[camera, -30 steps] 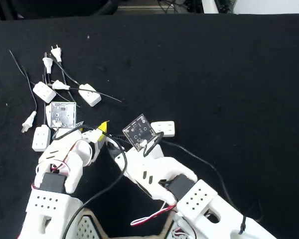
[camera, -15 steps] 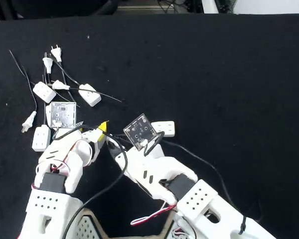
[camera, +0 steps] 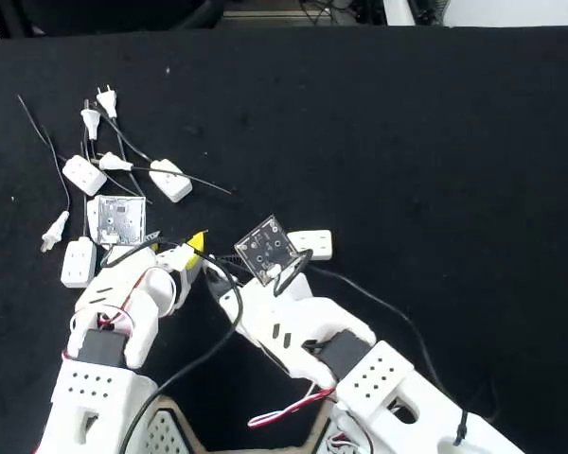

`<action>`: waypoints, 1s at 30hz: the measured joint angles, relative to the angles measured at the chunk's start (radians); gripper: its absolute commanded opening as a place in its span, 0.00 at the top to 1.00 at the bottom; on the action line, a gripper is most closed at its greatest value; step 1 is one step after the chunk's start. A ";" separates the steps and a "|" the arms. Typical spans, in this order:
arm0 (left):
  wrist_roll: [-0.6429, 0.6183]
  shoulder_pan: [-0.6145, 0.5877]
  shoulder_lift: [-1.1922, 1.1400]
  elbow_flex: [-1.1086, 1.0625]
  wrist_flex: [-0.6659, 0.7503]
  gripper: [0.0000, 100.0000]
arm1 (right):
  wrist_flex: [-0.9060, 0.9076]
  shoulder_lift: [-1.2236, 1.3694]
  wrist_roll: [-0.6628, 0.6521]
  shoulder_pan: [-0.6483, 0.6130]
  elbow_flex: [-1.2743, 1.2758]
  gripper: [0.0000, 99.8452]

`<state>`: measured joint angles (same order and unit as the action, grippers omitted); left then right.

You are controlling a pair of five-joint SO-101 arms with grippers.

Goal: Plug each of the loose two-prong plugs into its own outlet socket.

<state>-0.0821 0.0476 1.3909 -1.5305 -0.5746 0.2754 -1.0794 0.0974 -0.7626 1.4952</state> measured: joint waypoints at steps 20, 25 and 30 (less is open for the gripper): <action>0.006 -0.141 -0.002 0.061 -0.012 0.77 | 0.207 -0.002 -0.075 0.147 -0.084 0.99; 0.006 -0.147 -0.011 0.061 -0.014 0.77 | 0.338 -0.002 -0.075 0.284 -0.201 0.99; 0.006 -0.147 -0.018 0.086 -0.078 0.77 | 0.436 -0.002 -0.075 0.394 -0.284 0.99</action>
<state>-0.0760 -0.0997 1.3725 -1.4446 -0.6529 0.7112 -1.0810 0.0222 -0.3682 1.2114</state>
